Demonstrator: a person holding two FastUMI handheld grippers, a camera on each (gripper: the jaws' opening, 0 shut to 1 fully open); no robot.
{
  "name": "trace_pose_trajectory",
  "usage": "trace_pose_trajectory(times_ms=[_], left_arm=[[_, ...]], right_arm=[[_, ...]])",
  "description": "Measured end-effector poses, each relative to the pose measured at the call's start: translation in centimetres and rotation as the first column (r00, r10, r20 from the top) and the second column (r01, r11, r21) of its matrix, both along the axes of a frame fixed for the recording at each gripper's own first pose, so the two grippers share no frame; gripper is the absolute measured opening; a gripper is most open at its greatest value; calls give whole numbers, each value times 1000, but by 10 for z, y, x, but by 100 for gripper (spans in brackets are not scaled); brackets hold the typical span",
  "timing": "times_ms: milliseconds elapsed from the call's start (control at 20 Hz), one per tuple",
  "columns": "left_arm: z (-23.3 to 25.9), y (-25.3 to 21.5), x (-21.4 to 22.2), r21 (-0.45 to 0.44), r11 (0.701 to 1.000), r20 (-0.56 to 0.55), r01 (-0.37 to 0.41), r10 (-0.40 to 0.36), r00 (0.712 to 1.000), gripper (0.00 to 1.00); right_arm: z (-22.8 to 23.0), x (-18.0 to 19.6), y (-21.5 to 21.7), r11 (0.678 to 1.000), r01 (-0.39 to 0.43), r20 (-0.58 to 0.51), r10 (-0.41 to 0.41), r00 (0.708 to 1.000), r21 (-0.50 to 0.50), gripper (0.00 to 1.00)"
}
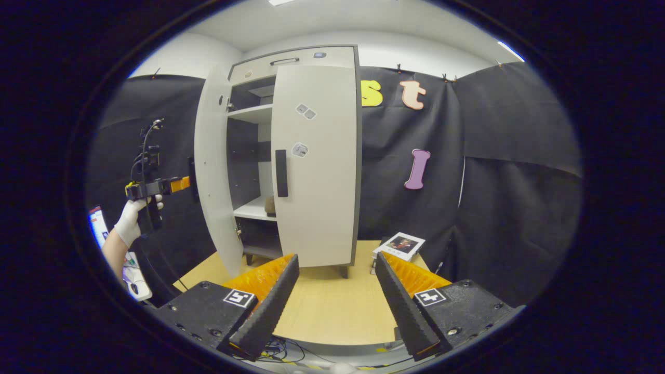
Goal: Grab one shoe with the right hand and put it into the shoe cabinet, grab the other shoe with the left hand and put it into the shoe cabinet; then close the right door with the right hand and the left door with the left hand.
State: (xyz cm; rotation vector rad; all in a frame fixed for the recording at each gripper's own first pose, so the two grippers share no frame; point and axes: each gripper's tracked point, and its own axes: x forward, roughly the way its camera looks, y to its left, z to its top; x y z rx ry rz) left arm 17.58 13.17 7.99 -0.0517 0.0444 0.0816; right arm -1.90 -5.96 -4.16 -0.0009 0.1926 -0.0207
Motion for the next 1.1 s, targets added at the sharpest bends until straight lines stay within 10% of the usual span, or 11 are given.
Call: trace_pose_trajectory(times_ms=[500, 1100], left_arm=[[-4, -61, 15, 0, 996, -13, 87, -87, 996, 96], [-11, -88, -103, 20, 995, -16, 99, -99, 995, 96]], right_arm=[[7, -25, -5, 997, 72, 23, -72, 997, -7, 97], [11, -39, -11, 996, 84, 42, -84, 996, 6, 97]])
